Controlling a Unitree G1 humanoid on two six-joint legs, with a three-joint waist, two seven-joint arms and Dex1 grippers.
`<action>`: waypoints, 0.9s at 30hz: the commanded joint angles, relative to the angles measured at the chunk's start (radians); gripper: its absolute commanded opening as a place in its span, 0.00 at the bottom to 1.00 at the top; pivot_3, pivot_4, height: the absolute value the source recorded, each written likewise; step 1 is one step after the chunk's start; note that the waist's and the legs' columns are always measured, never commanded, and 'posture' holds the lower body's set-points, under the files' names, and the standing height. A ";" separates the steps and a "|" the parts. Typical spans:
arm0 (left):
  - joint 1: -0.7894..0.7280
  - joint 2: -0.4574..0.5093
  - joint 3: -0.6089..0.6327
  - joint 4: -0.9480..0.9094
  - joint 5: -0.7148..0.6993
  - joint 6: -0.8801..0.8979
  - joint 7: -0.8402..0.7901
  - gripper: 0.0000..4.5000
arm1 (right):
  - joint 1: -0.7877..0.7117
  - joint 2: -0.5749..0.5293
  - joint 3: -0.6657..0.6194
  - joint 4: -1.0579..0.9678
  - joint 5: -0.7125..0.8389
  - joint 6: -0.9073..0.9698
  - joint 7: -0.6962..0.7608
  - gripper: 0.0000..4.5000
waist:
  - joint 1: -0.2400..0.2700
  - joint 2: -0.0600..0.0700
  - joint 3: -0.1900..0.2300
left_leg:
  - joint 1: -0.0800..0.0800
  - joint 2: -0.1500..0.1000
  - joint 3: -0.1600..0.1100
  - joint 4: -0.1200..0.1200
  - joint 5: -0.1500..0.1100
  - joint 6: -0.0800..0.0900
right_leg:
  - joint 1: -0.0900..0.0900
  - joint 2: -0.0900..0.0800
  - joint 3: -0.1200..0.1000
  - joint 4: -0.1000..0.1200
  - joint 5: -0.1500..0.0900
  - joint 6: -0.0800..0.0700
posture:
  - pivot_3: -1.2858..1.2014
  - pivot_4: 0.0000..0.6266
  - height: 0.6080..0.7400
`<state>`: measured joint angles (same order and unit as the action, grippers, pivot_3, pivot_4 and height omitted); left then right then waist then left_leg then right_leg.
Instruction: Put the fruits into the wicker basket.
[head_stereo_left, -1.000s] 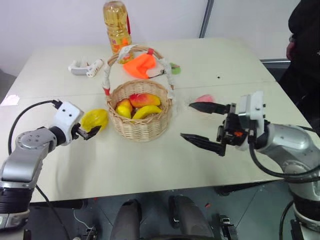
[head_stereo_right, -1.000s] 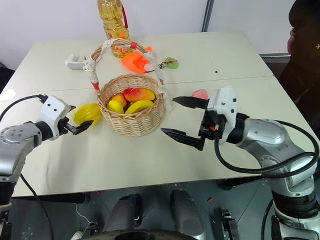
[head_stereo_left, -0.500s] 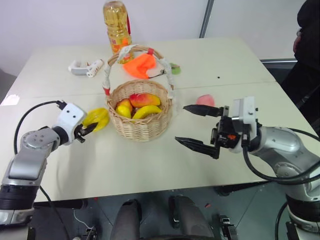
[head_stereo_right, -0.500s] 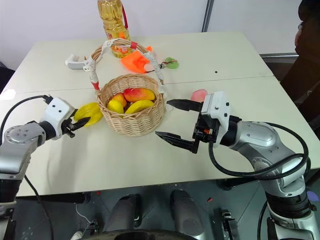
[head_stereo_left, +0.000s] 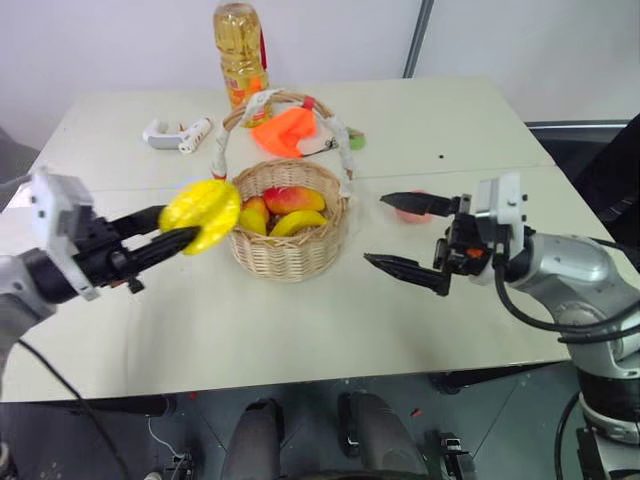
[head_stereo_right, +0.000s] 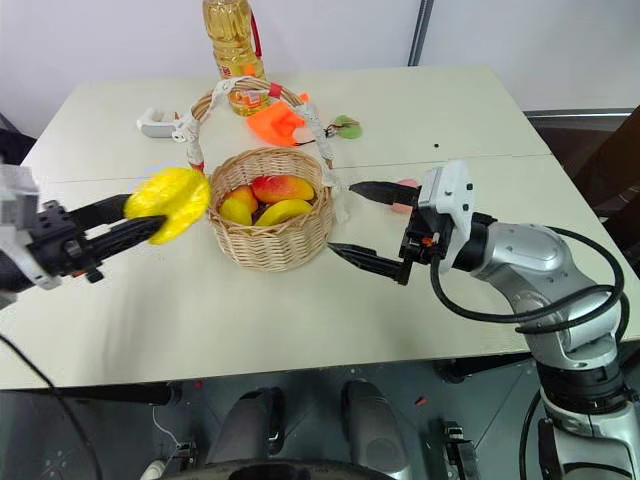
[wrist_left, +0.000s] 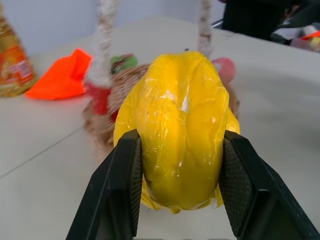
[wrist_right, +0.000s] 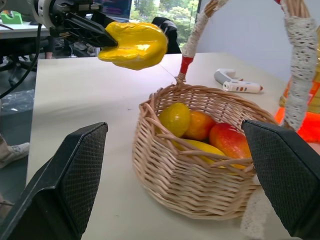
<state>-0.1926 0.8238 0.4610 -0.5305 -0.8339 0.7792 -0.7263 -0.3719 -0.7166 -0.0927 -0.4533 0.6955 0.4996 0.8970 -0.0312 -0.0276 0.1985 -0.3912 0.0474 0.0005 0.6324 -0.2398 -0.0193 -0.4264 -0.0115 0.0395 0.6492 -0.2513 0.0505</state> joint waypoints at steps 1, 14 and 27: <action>-0.118 -0.056 -0.175 0.008 0.097 -0.022 0.107 0.47 | -0.029 0.008 0.001 0.000 -0.017 -0.015 -0.008 1.00 | 0.006 0.000 0.000 | 0.000 0.000 0.000 0.000 0.000 0.000 | 0.000 0.000 0.000 0.000 0.000 0.000 | 0.52 0.24 1.00; -0.173 -0.146 -0.240 0.079 0.094 -0.067 0.043 0.99 | -0.095 0.068 0.099 0.239 -0.320 -0.083 -0.204 1.00 | -0.002 0.000 0.000 | 0.000 0.001 0.000 -0.001 -0.001 0.001 | -0.002 0.002 0.001 0.001 0.003 0.003 | 0.52 0.24 1.00; -0.081 -0.104 -0.199 -0.050 -0.069 -0.046 -0.031 0.99 | -0.285 0.076 0.229 0.835 -0.700 -0.377 -0.254 1.00 | -0.011 0.000 0.000 | -0.001 0.000 0.001 -0.001 -0.001 0.001 | -0.002 0.002 0.002 0.001 0.003 0.002 | 0.52 0.24 1.00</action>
<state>-0.2764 0.7113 0.2361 -0.5464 -0.8791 0.7359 -0.7606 -0.6212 -0.6423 0.1440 0.3623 0.0142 0.1597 0.6510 -0.0427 -0.0275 0.1986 -0.3916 0.0477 0.0018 0.6314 -0.2405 -0.0178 -0.4281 -0.0099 0.0413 0.6500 -0.2480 0.0528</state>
